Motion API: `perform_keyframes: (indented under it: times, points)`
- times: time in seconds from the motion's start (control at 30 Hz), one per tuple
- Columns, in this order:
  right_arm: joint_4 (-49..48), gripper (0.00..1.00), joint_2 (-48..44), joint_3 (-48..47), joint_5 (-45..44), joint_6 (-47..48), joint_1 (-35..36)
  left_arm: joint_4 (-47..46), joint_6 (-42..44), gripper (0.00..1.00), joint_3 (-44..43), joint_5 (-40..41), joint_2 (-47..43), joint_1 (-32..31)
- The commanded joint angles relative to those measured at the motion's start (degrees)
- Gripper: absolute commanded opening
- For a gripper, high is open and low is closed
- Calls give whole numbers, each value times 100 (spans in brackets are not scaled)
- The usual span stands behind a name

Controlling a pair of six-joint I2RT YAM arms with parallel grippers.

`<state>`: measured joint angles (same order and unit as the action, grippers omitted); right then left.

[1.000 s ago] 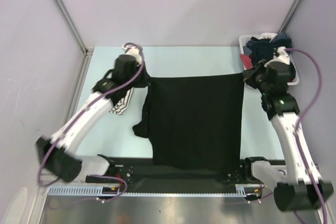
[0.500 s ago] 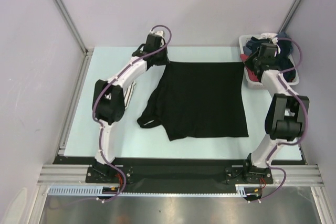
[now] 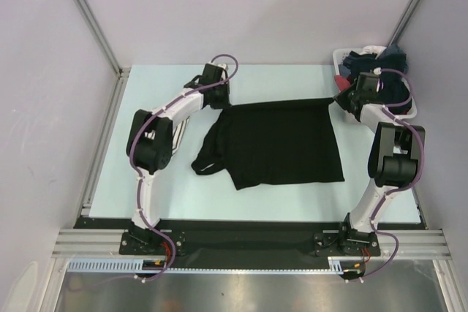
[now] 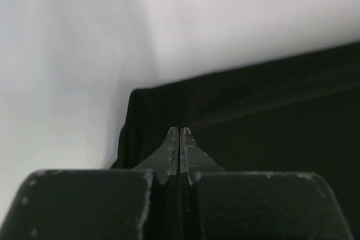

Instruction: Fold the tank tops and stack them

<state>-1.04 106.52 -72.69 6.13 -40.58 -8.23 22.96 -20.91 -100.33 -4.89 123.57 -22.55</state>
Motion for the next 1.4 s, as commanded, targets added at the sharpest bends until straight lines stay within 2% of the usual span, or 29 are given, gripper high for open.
perform_keyframes:
  times: [0.0, 0.4, 0.93, 1.1, 1.2, 1.37]
  points:
    - [-186, 0, -325, 376, -217, -38, -126, -125, 289, 0, 338, 75, -544, -179]
    - [24, 0, -422, 888, -384, 59, -267, -670, 175, 0, 1973, 628, -1502, -540]
    - [262, 0, -448, 1300, -604, -29, -267, -704, -186, 2, 2808, 1244, -1766, -980]
    - [-151, 0, -492, 1521, -421, 111, -267, -802, -230, 2, 2958, 1271, -1793, -1015]
    - [69, 0, -404, 1327, -577, 190, -223, -758, -221, 1, 2932, 1280, -1757, -1015]
    - [-19, 0, -614, 1651, -1017, 138, -197, -828, -221, 1, 3028, 1279, -1827, -1024]
